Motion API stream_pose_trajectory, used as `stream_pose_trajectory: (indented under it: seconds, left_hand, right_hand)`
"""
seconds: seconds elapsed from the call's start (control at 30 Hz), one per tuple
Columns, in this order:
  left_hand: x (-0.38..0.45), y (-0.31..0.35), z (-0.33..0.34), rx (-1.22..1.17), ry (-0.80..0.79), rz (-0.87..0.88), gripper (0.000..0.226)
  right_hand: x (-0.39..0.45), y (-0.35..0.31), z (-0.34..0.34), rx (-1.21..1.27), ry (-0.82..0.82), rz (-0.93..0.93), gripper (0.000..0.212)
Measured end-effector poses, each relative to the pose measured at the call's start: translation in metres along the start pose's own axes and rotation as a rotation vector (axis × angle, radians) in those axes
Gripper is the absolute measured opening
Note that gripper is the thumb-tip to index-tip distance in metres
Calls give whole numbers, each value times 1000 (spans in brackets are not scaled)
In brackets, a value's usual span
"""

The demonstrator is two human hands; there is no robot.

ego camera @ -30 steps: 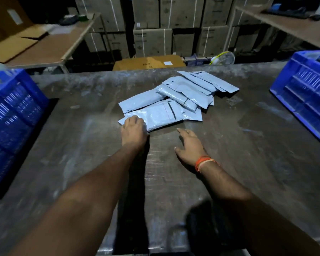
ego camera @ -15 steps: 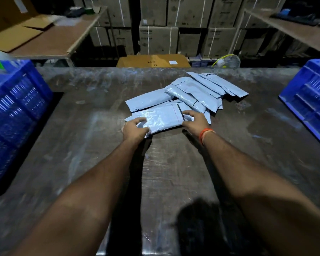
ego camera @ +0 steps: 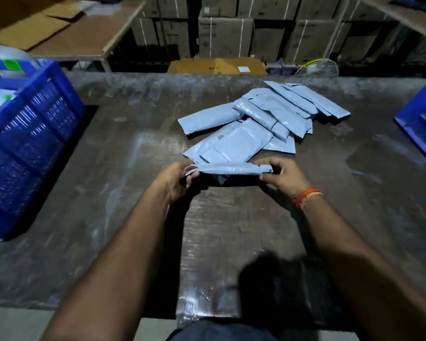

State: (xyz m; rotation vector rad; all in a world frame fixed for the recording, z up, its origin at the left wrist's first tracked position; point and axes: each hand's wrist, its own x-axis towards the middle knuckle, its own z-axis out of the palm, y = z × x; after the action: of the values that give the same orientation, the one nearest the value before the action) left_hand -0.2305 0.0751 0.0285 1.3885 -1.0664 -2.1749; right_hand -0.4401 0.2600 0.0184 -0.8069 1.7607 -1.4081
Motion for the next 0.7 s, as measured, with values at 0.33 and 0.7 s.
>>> stream_pose_trajectory:
  seconds: [0.33, 0.7]
  left_hand:
    - [-62, -10, -14, 315, 26, -42, 45]
    - [-37, -106, -11, 1355, 262, 934, 58]
  right_hand:
    - [-19, 24, 7, -129, 229, 1, 42]
    - [-45, 69, 39, -894, 274, -358, 59]
